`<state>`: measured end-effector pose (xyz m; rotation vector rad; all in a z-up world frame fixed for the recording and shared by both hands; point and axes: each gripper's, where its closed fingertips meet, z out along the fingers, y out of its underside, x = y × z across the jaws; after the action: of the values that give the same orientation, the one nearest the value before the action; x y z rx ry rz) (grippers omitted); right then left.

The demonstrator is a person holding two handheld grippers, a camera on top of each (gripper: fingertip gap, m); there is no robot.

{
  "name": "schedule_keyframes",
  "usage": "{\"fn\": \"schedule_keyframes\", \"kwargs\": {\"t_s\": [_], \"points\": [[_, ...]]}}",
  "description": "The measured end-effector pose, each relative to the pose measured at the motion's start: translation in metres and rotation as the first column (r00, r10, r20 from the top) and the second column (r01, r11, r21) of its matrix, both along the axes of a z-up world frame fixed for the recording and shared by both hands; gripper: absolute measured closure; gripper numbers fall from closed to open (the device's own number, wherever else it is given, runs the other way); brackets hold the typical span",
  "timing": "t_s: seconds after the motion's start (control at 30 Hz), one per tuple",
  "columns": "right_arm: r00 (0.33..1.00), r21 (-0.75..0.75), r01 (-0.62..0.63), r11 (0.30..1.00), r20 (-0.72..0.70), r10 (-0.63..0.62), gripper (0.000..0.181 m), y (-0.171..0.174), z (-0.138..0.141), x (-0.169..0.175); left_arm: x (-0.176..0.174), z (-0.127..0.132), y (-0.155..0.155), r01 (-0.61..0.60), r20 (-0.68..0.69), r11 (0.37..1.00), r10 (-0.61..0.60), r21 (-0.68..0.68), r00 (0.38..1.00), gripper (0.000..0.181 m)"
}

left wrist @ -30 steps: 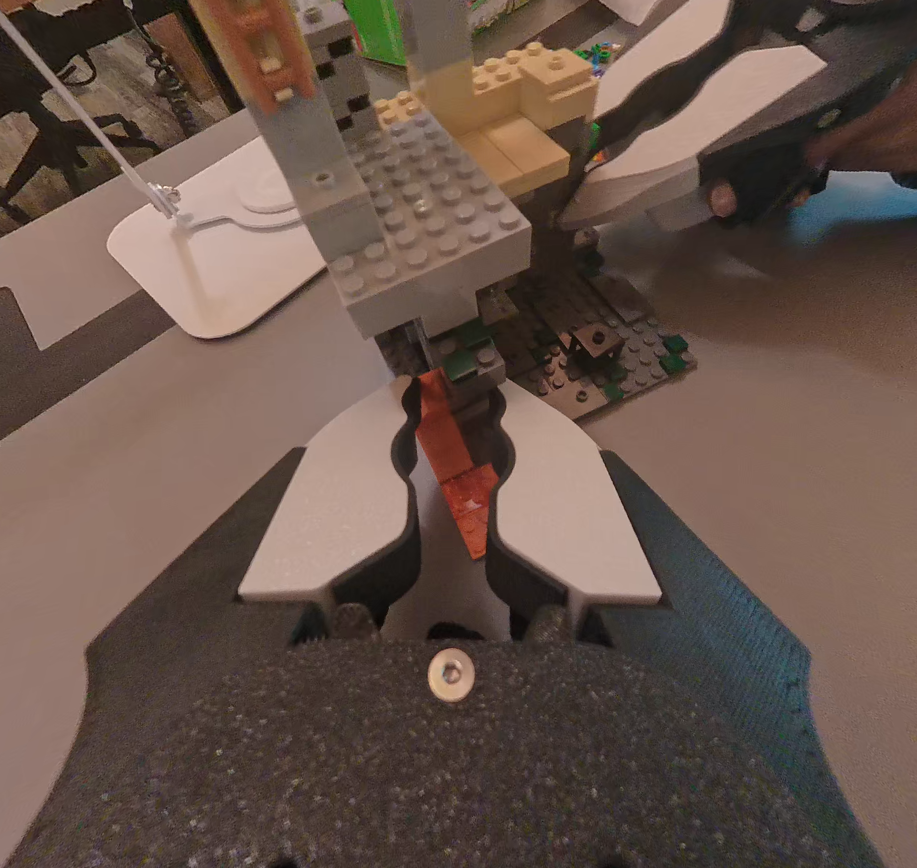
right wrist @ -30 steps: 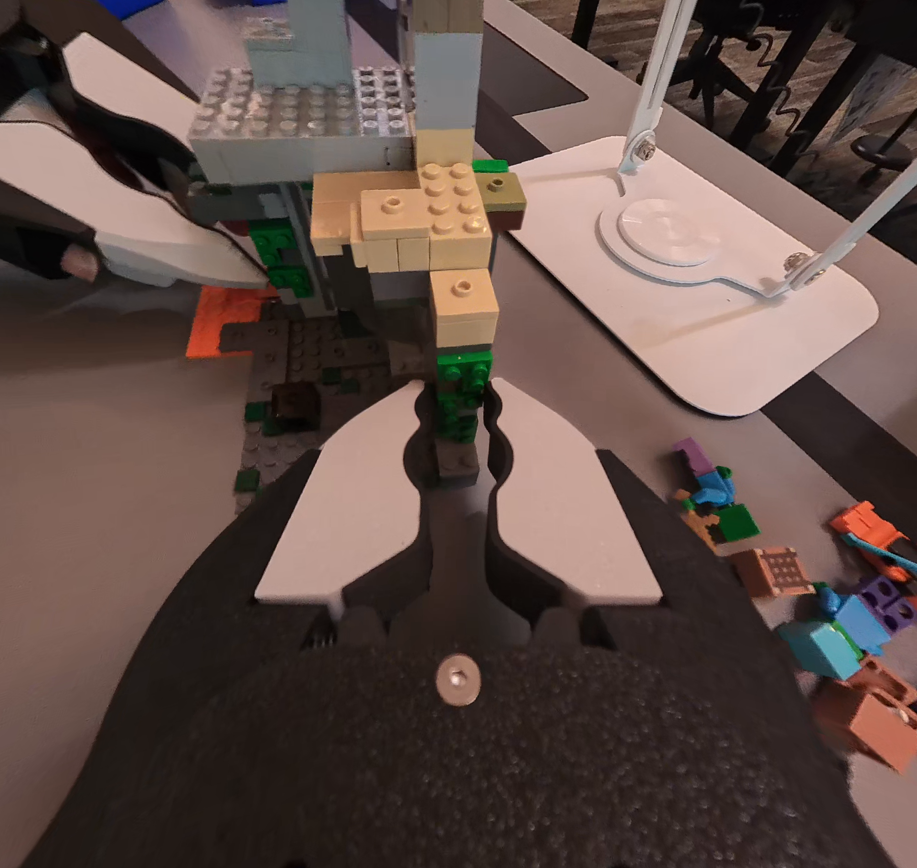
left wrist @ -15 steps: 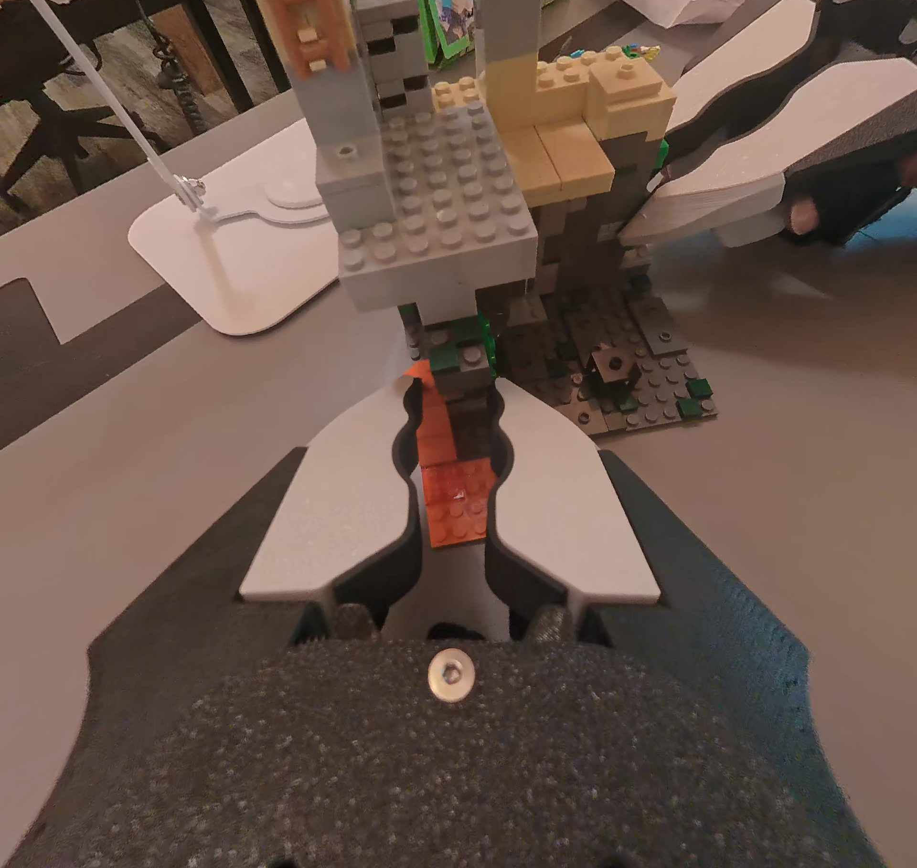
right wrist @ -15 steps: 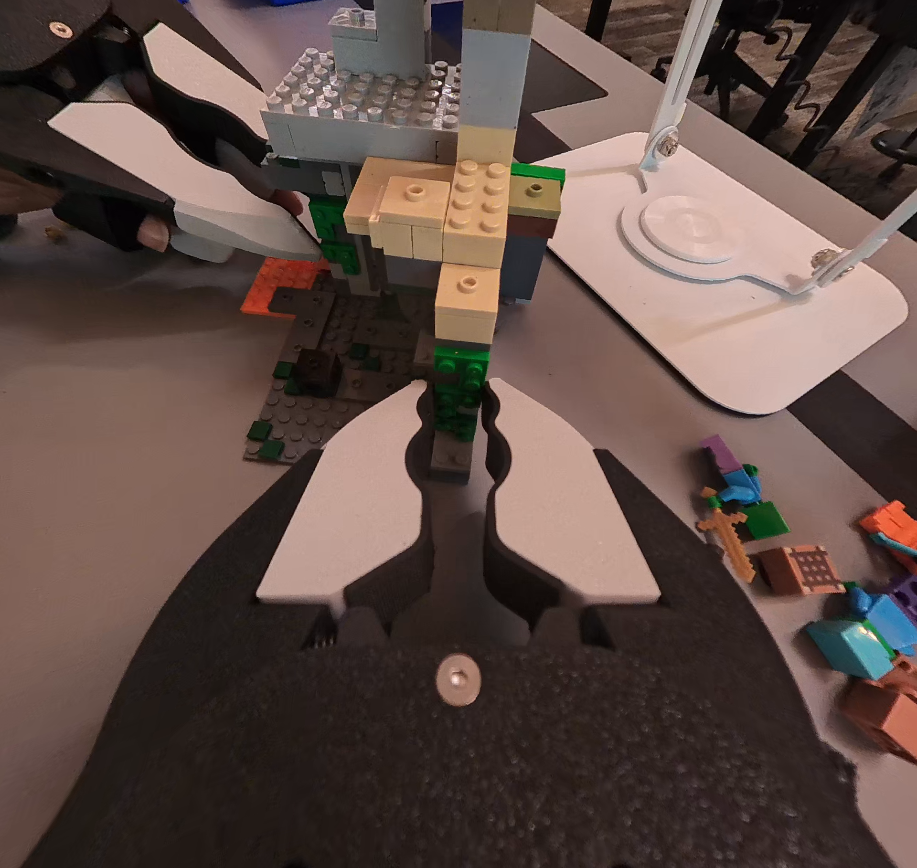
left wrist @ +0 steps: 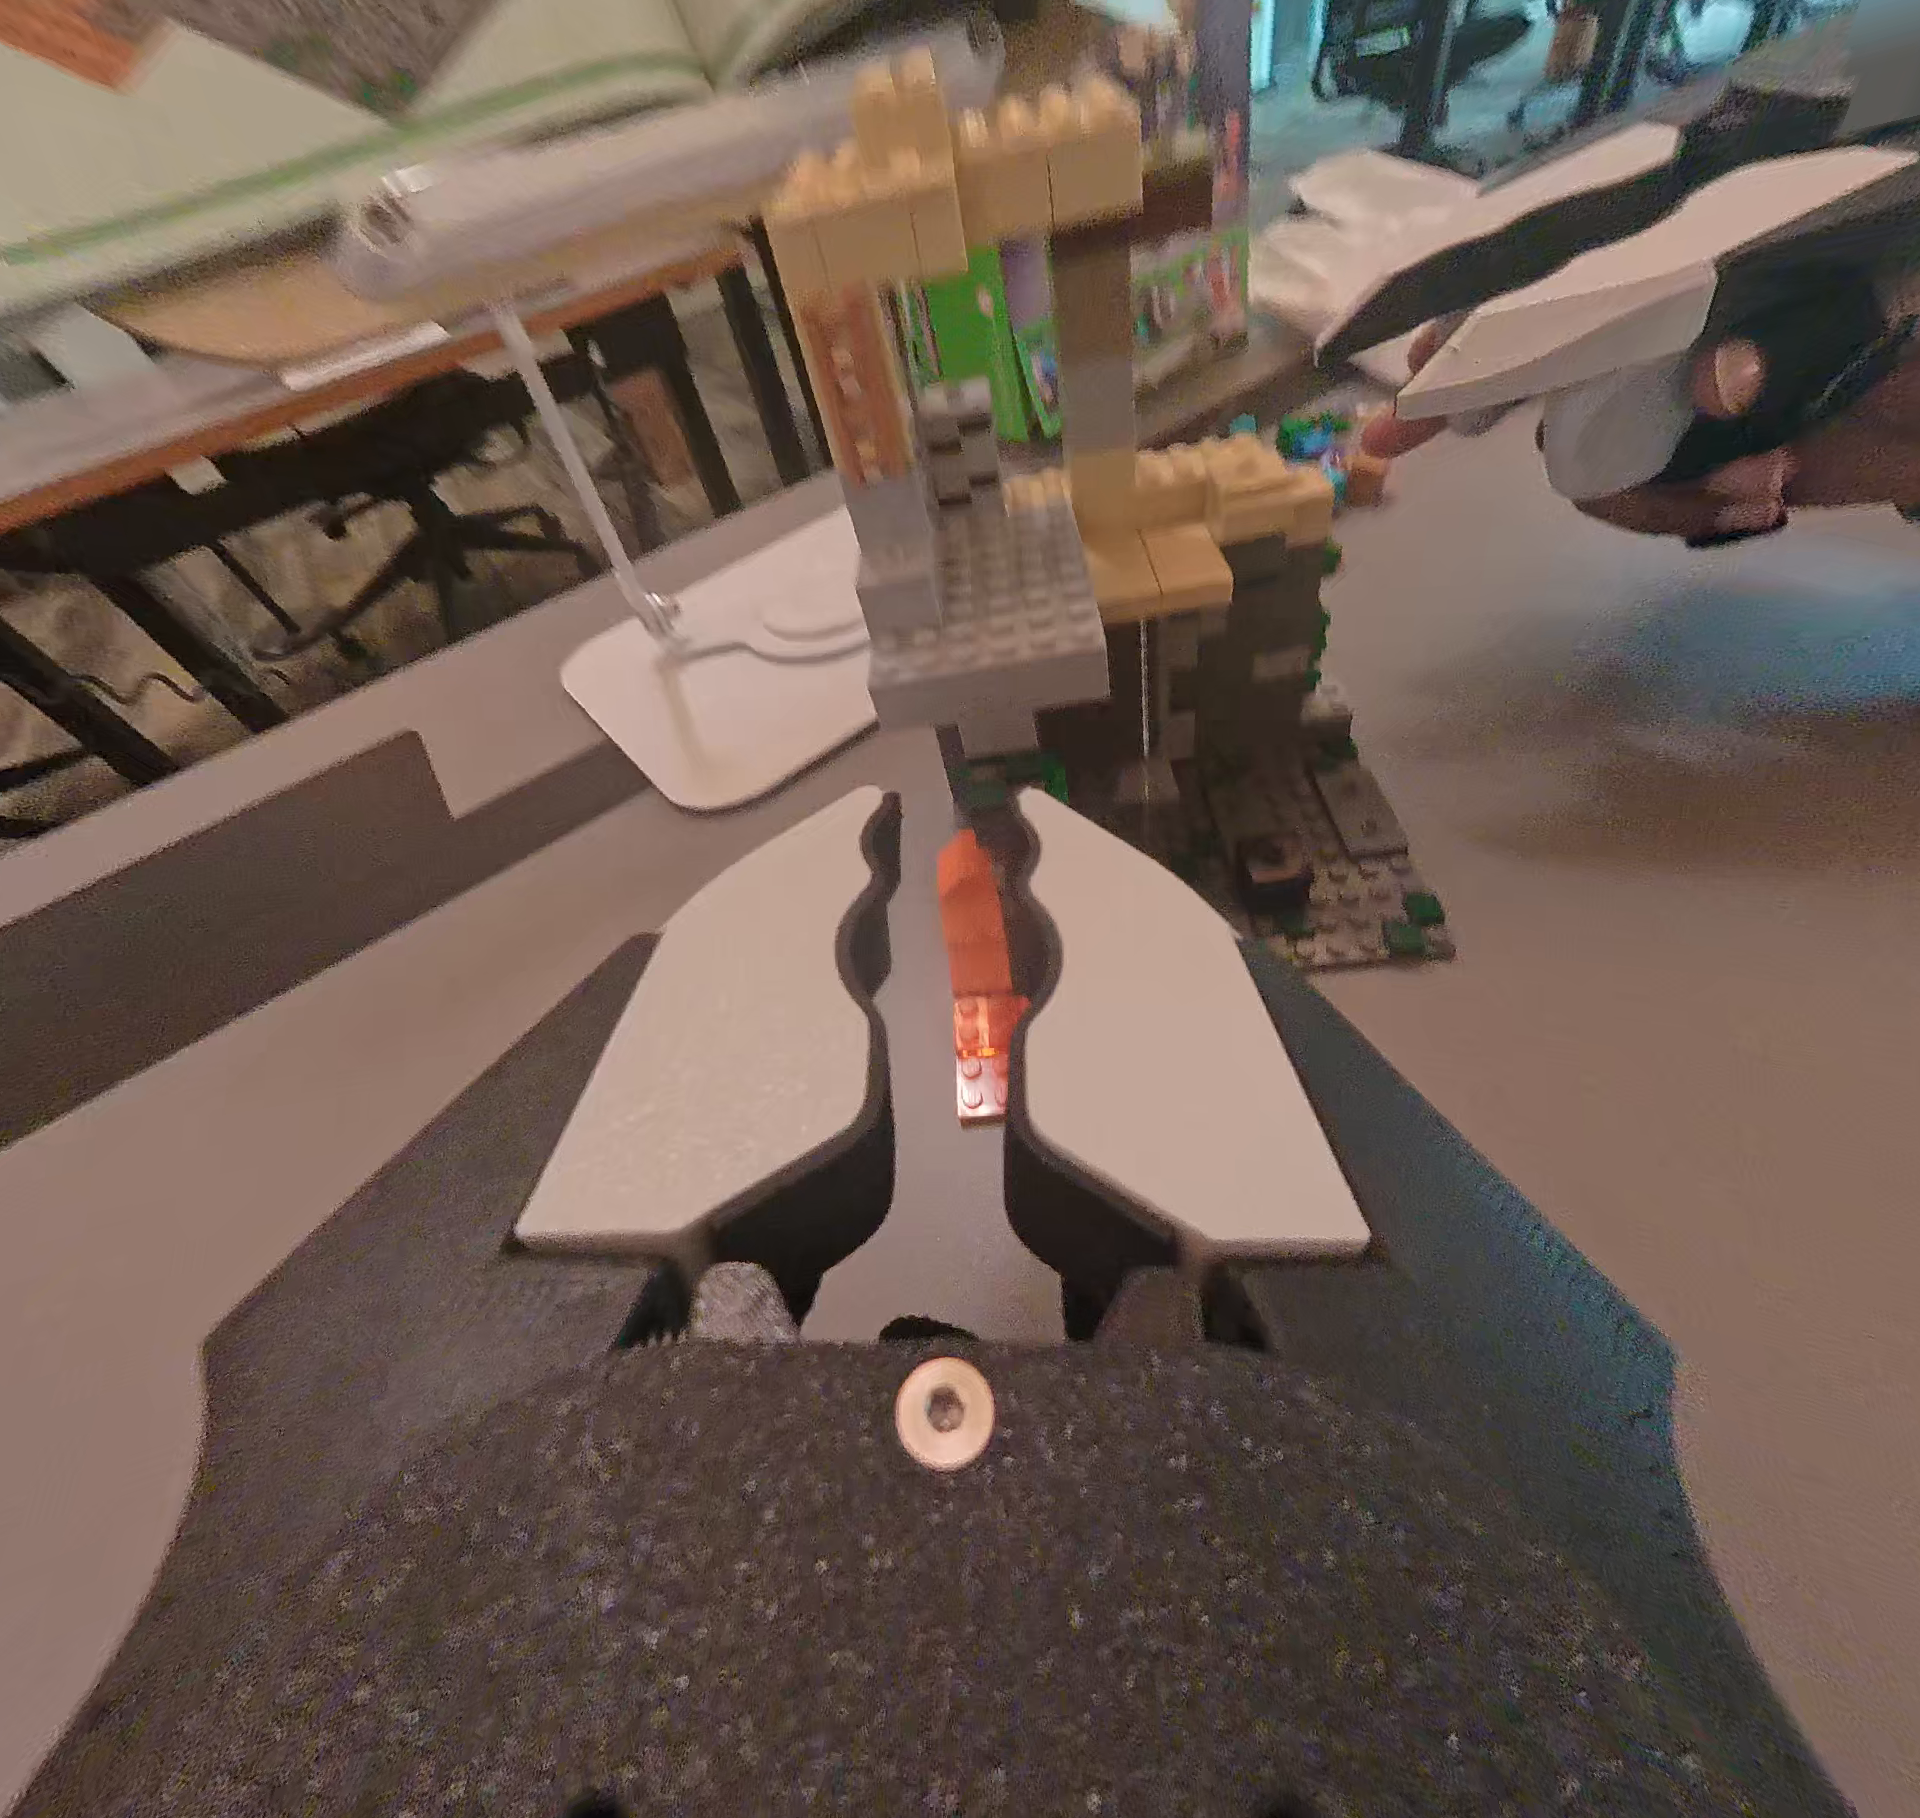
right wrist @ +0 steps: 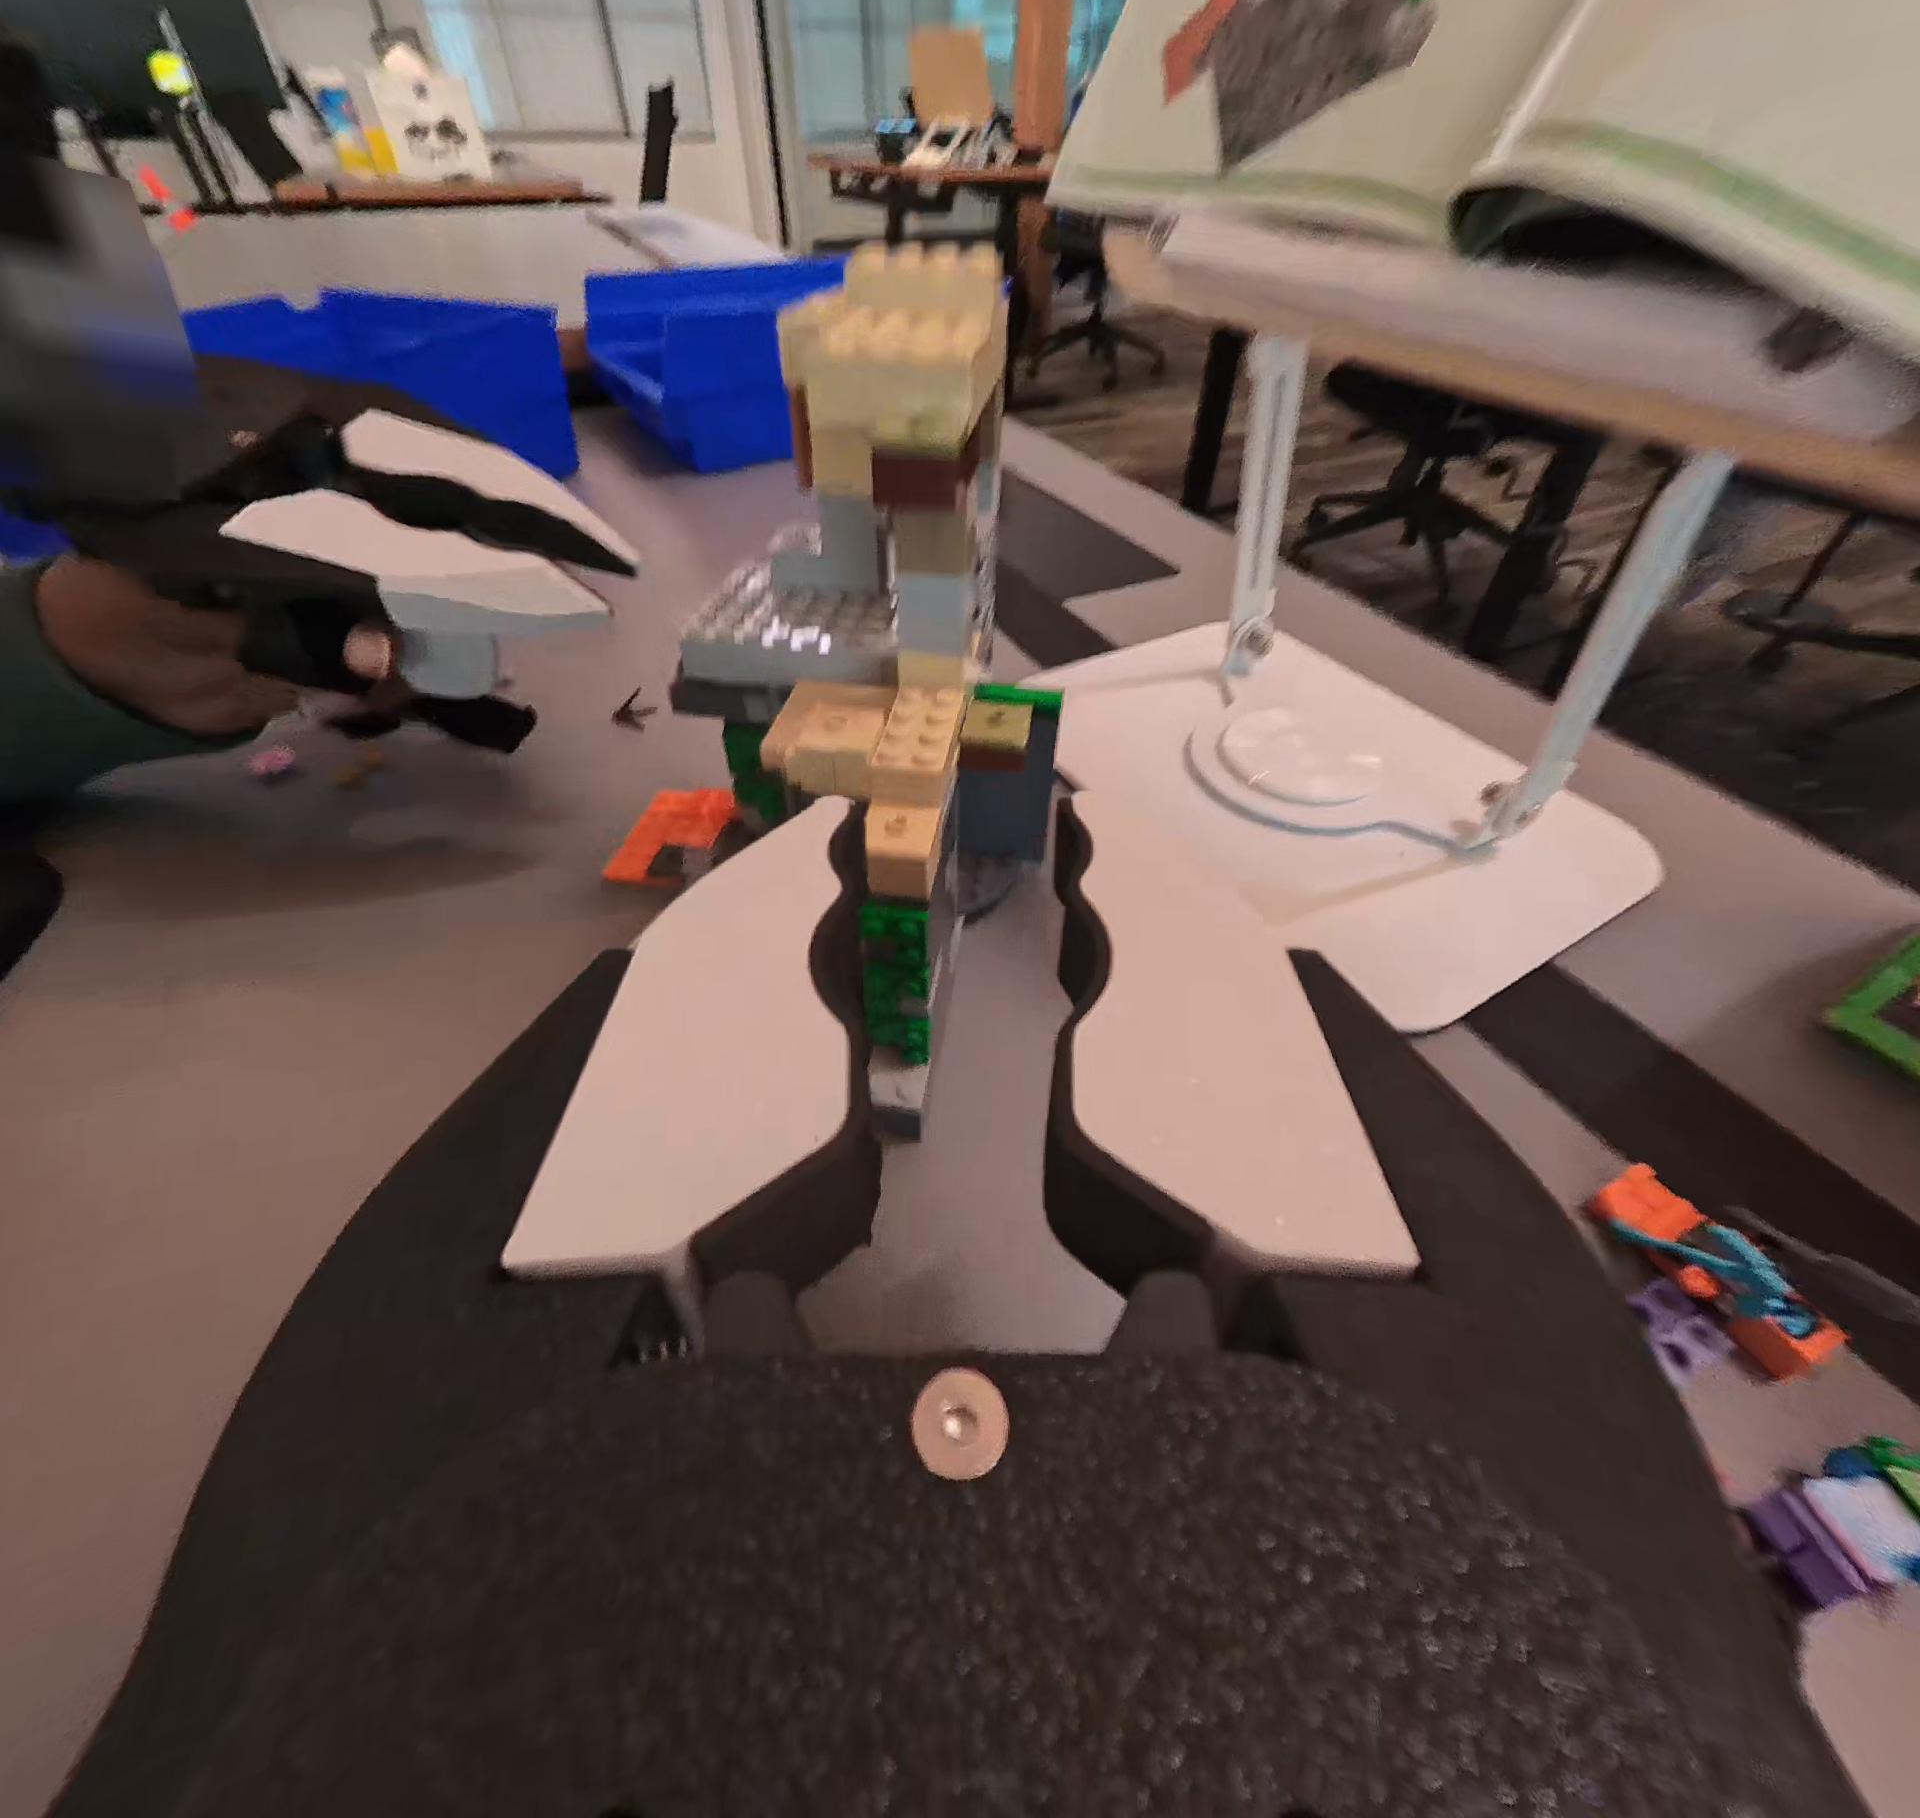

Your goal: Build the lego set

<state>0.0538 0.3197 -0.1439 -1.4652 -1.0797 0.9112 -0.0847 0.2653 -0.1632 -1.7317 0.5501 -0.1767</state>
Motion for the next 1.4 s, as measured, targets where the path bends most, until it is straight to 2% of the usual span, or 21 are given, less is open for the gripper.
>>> {"fn": "schedule_keyframes", "kwargs": {"t_s": [0.07, 0.13, 0.23, 0.3, 0.37, 0.47, 0.6, 0.73, 0.93, 1.13, 1.4], "points": [[0.997, 0.058, 0.062, 0.996, -0.060, -0.058, 0.149, 0.000, 0.025, 0.004, -0.001, 0.018, -0.002, -0.032, 0.031, 0.997, 0.030, 0.072, 0.999, 0.175], [0.984, 0.103, 0.151, 0.983, -0.114, -0.139, 0.159, 0.001, 0.052, 0.007, 0.000, 0.039, -0.005, -0.066, 0.031, 0.988, 0.062, 0.142, 0.998, 0.180], [0.958, 0.143, 0.253, 0.957, -0.173, -0.227, 0.170, -0.005, 0.090, 0.009, 0.005, 0.076, -0.009, -0.088, 0.063, 0.973, 0.077, 0.215, 0.995, 0.181], [0.943, 0.122, 0.287, 0.950, -0.209, -0.258, 0.177, -0.015, 0.109, 0.007, 0.008, 0.092, -0.010, -0.097, 0.078, 0.973, 0.082, 0.209, 0.994, 0.181], [0.937, 0.100, 0.315, 0.944, -0.192, -0.293, 0.181, -0.024, 0.115, 0.003, 0.015, 0.098, -0.010, -0.080, 0.097, 0.984, 0.064, 0.160, 0.993, 0.181], [0.924, 0.041, 0.372, 0.927, -0.114, -0.365, 0.181, -0.034, 0.100, 0.002, 0.021, 0.085, -0.008, -0.087, 0.089, 0.994, 0.082, 0.058, 0.993, 0.181], [0.901, -0.031, 0.435, 0.900, 0.013, -0.434, 0.181, -0.053, 0.050, 0.006, 0.026, 0.051, -0.014, -0.102, 0.137, 0.992, 0.112, -0.079, 0.984, 0.181], [0.889, -0.065, 0.444, 0.894, 0.153, -0.431, 0.181, -0.079, 0.000, 0.008, 0.035, 0.019, -0.033, -0.124, 0.134, 0.978, 0.148, -0.170, 0.980, 0.181], [0.866, -0.109, 0.462, 0.880, 0.269, -0.421, 0.181, -0.112, -0.046, 0.007, 0.048, -0.023, -0.065, -0.183, 0.138, 0.940, 0.230, -0.288, 0.963, 0.181], [0.837, -0.095, 0.502, 0.860, 0.303, -0.455, 0.181, -0.127, -0.061, 0.010, 0.043, -0.025, -0.079, -0.280, 0.118, 0.928, 0.315, -0.244, 0.942, 0.181], [0.808, -0.066, 0.540, 0.839, 0.323, -0.494, 0.181, -0.129, -0.067, 0.012, 0.040, -0.041, -0.076, -0.331, 0.036, 0.901, 0.354, -0.281, 0.934, 0.181]]}}
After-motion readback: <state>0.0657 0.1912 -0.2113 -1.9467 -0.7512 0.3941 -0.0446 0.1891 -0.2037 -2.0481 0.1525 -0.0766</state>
